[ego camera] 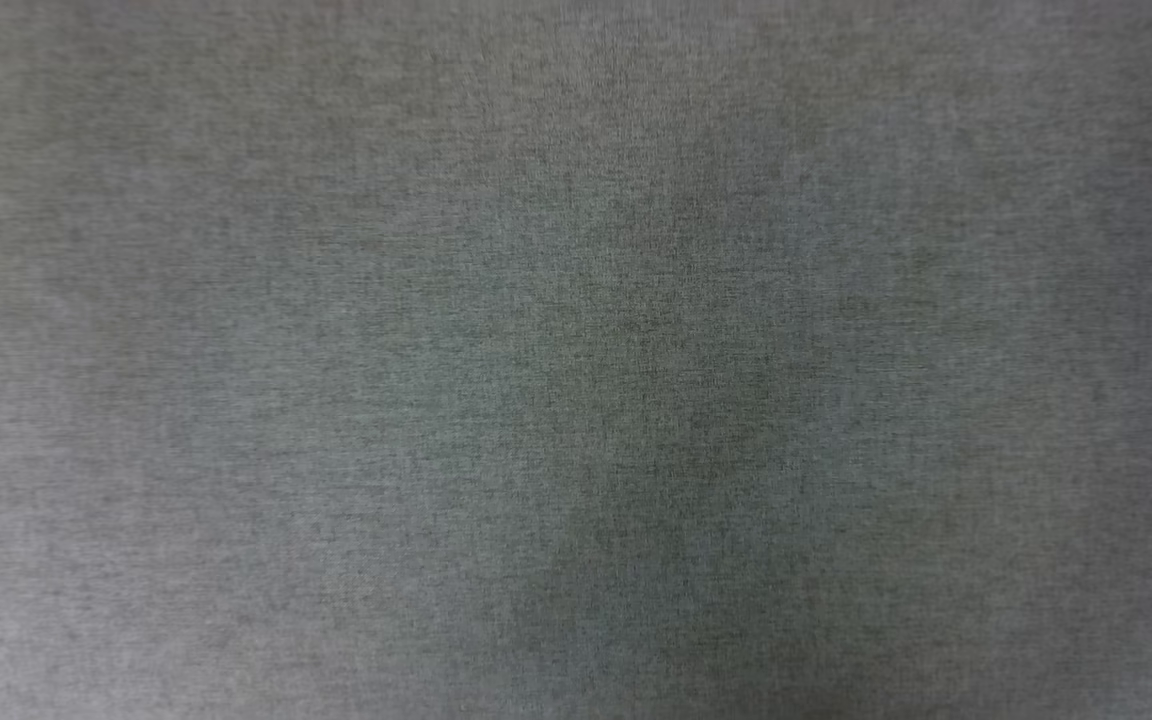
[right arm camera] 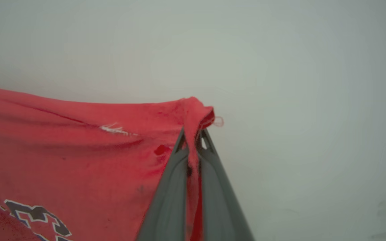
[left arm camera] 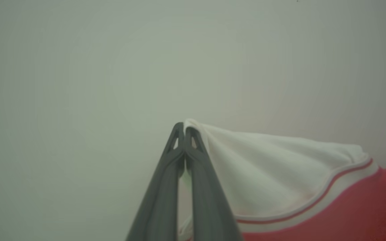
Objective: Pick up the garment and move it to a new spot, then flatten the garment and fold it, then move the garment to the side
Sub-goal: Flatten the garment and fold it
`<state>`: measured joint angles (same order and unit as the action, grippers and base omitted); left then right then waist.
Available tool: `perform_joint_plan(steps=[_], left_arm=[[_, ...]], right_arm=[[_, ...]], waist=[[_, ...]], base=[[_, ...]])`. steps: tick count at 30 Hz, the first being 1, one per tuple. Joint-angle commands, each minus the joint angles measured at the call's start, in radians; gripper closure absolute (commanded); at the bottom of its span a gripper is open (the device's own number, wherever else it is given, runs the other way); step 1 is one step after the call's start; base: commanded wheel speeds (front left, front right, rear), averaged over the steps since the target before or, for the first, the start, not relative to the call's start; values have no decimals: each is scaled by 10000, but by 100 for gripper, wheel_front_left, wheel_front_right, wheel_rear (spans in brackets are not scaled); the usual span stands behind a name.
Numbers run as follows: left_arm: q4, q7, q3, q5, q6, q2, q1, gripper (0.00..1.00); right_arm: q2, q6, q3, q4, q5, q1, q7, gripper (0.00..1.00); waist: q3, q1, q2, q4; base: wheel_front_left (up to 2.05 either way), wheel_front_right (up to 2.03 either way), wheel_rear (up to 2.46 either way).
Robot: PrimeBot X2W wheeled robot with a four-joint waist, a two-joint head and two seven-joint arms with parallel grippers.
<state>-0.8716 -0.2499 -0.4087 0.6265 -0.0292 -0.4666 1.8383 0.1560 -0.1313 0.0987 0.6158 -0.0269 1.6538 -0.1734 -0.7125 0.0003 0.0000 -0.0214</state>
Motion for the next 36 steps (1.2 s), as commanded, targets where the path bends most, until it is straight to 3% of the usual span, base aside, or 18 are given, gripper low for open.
perform_joint_plan(steps=[1,7,8,11,17,23,31,36], left_arm=[[-174,-73,7,32,-99,-9,-103,100],[-856,-116,33,244,-445,221,-688,100],[-1138,-141,-37,381,-679,405,-1295,100],[-1299,-159,-56,502,-828,566,-2123,100],[-740,-170,5,534,-961,755,-4577,100],[177,-171,-338,199,-951,588,-7598,100],[1717,216,-587,351,-347,141,-11226,100],[3686,762,-158,1017,664,-433,-13856,100]], right_arm=[[-49,10,-65,219,-40,118,91,100],[-68,10,-359,1145,-178,-129,535,100],[76,10,-732,1577,-294,-547,779,100],[316,10,-1204,1829,-560,-1127,978,100],[769,10,-1954,1645,-1489,-3265,1176,100],[1208,10,-2347,588,-2543,-6262,902,100],[1585,12,-2223,-1560,-3345,-10221,7,100],[1416,15,-1466,-3503,-3579,-13057,-933,100]], waist=[[-290,-3,0,-29],[-306,-3,0,99],[10,-3,0,265],[577,-3,0,449],[2105,-3,0,696],[3796,-3,0,809],[5380,-3,0,832],[6093,-3,0,801]], base=[[0,0,0],[0,0,0],[0,0,0],[0,0,0],[0,0,0],[0,0,0],[0,0,0],[0,0,0]])
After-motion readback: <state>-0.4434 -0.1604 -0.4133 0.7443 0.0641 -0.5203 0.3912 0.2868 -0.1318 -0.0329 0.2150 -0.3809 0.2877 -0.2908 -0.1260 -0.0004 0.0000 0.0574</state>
